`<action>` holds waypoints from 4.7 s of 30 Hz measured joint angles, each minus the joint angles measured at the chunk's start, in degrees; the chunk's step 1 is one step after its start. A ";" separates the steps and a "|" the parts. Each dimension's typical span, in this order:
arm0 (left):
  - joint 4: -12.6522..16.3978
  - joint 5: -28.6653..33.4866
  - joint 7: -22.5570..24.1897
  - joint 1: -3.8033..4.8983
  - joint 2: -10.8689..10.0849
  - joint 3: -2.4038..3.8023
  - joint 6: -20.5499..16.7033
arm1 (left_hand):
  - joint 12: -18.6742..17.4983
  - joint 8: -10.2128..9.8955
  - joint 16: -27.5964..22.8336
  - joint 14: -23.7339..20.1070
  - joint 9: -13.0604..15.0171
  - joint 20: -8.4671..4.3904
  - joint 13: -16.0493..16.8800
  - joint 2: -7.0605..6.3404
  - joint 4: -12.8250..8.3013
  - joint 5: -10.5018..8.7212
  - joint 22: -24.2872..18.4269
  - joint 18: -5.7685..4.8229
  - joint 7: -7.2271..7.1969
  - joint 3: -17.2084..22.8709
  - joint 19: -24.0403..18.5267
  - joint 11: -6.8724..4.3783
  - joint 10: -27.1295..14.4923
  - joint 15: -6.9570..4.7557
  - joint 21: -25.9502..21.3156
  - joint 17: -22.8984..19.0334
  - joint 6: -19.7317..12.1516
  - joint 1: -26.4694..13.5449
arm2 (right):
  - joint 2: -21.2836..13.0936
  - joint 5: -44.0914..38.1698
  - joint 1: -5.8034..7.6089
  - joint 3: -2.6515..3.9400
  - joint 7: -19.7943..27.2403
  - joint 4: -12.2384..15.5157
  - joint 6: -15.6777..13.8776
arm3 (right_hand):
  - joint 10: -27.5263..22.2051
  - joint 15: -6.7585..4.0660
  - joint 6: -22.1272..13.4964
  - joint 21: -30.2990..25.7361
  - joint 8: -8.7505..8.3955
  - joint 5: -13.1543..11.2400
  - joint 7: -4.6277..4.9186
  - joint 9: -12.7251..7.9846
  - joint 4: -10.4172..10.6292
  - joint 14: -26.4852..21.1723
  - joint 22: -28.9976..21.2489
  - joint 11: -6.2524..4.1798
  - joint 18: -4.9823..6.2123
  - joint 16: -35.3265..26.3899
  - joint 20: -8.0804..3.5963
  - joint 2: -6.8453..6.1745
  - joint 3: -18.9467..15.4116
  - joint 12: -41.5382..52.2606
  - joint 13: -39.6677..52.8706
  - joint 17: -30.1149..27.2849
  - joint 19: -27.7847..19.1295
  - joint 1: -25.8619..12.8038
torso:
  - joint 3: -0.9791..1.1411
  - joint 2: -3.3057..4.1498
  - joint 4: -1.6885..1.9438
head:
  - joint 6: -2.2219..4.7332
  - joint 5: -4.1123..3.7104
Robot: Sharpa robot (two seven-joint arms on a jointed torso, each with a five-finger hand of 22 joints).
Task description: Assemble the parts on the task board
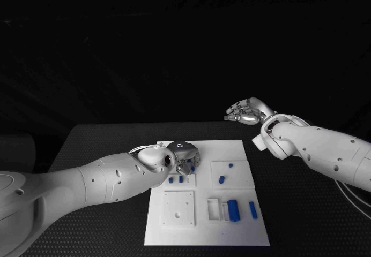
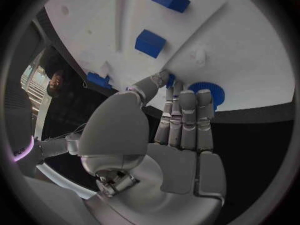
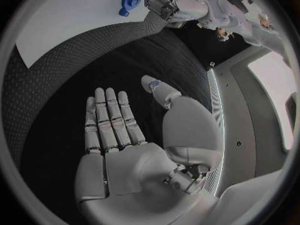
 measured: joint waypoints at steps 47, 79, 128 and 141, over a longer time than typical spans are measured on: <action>0.81 -1.56 -1.16 -0.35 -0.36 -0.07 -1.01 | 2.50 2.17 1.76 5.51 -0.31 -0.82 0.37 3.18 -1.17 0.46 0.01 0.35 -1.47 1.09 3.07 -3.05 6.32 -2.25 1.33 -0.03 4.86 1.44 | 0.04 0.04 0.00 0.00 0.22 0.09 0.10 | 0.21 0.00 0.00 -0.22 0.00 0.00 0.00 -0.10 0.14 0.00 0.14 -0.21 0.00 0.00 0.20 0.24 -0.14 -0.23 0.00 -0.11 0.21 -0.24 | 0.01 0.01 0.03 | -0.10 -0.05; 9.15 1.56 -1.68 -0.74 -7.46 4.06 -2.01 | 2.60 2.28 1.74 5.85 -0.60 -1.01 0.65 3.67 -1.00 0.64 -0.01 0.30 -1.28 1.25 3.69 -2.97 7.18 -2.37 1.33 -0.19 5.04 1.60 | -0.34 0.04 0.00 0.01 0.34 0.14 0.13 | 0.21 0.00 0.00 -0.22 0.00 0.00 0.00 -0.20 0.14 0.00 0.24 -0.21 -0.01 0.00 0.20 0.23 -0.14 -0.44 0.00 -0.21 0.21 -0.23 | -0.02 -0.05 0.10 | 0.38 0.24; 9.16 2.91 -2.86 -0.76 -11.98 3.99 -0.87 | 2.70 2.28 1.73 5.91 -0.69 -0.86 0.44 3.66 -0.76 0.78 0.00 0.37 -1.30 1.64 3.80 -2.53 7.83 -2.24 1.33 -0.28 5.03 1.61 | -0.64 0.04 -0.04 0.00 0.39 0.13 0.15 | 0.20 0.00 0.00 -0.43 0.00 0.00 0.00 -0.29 0.14 0.00 0.38 -0.21 -0.01 0.00 0.20 0.23 -0.14 -0.66 0.00 -0.31 0.21 -0.23 | 0.04 0.01 0.00 | -0.15 0.34; 8.68 3.12 -2.86 -0.77 -11.49 3.93 -0.51 | 2.61 2.17 1.73 5.92 -0.70 -1.01 0.38 3.59 -0.76 0.78 -0.01 0.39 -1.36 1.64 4.10 -2.54 7.82 -2.23 1.33 -0.30 4.96 1.69 | -0.55 0.04 -0.07 0.00 0.41 0.10 0.17 | 0.41 0.00 0.00 -0.67 0.00 0.00 0.00 -0.33 0.14 0.00 0.38 0.00 -0.01 0.00 0.20 0.23 -0.14 -0.66 0.00 -0.36 0.21 -0.23 | 0.03 0.01 0.00 | -0.26 0.31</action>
